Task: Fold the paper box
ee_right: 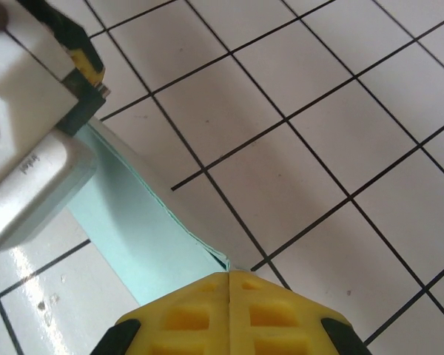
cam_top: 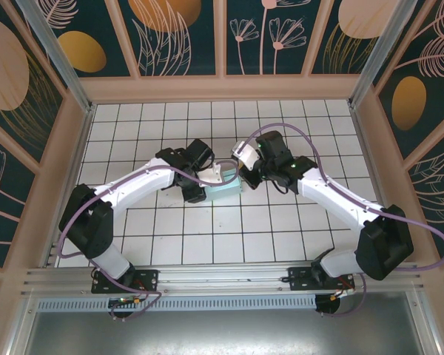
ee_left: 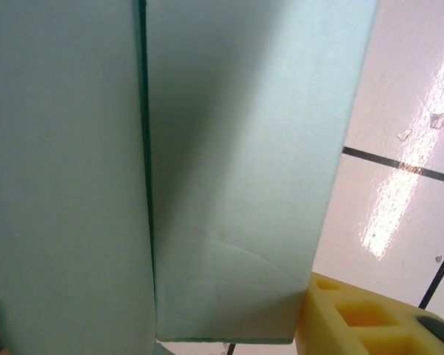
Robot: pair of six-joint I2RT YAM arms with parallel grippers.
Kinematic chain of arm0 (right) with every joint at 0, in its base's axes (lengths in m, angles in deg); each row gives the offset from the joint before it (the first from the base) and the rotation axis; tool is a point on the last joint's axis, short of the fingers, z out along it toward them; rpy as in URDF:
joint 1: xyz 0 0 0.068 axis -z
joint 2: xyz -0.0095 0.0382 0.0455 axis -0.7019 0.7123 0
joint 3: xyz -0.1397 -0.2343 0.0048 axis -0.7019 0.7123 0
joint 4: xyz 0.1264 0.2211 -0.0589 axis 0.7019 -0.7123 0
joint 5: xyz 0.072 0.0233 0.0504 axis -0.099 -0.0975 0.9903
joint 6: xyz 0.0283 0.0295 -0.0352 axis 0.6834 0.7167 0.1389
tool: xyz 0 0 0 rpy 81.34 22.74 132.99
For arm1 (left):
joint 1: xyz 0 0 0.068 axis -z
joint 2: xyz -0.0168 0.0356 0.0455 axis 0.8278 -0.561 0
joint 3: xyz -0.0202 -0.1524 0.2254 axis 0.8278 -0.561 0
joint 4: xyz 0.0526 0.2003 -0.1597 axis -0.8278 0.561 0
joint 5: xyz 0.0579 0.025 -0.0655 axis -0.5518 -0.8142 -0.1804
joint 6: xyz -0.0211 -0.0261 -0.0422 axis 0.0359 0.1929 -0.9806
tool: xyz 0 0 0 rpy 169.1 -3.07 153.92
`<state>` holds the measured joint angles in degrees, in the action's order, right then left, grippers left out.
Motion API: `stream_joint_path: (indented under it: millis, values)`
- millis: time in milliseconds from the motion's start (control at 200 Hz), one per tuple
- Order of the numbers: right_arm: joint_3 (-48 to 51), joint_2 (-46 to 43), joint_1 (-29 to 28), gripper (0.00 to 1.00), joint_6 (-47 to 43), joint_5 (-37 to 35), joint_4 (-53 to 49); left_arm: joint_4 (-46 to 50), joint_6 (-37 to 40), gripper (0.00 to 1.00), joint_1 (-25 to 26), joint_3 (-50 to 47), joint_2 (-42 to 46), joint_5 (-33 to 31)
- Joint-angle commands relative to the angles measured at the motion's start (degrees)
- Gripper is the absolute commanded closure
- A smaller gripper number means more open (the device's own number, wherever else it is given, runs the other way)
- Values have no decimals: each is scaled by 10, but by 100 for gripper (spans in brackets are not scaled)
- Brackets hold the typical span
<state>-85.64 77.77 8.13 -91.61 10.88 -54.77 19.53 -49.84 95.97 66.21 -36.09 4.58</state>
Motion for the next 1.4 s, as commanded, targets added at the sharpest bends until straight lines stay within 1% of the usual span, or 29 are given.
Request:
stream_joint_path:
  millis: [0,45,90,210,420,515,640,871,971,1071,1136,1246,1396]
  values:
    - [25,-11,-13,100,84,-28,61,-7,-55,54,-1,20,-31,19]
    - [38,-14,-21,100,107,-43,82,-4,-68,54,-2,27,-31,23]
    - [51,-18,-29,100,127,-62,102,-3,-76,54,-2,31,-52,27]
    - [80,-24,-39,100,184,-105,141,-9,-86,54,-1,29,-54,34]
    - [130,-43,-45,100,244,-130,194,-19,-101,53,-1,30,-53,43]
    - [141,-45,-45,100,251,-137,199,-23,-103,53,-1,24,-51,41]
    - [132,-41,-46,100,265,-153,187,-24,-111,54,-2,25,-52,39]
    - [124,-25,-46,100,328,-167,176,-30,-122,55,-1,28,-54,35]
    - [139,-30,-49,100,335,-177,185,-33,-120,54,-2,24,-53,32]
    - [139,-33,-48,100,332,-189,172,-33,-119,54,-2,24,-54,31]
    - [143,-37,-49,100,325,-194,172,-34,-118,53,-2,24,-52,28]
    - [159,-42,-48,100,316,-195,184,-41,-120,44,-2,21,-45,27]
    - [176,-44,-49,100,316,-187,203,-55,-128,36,-1,23,-38,57]
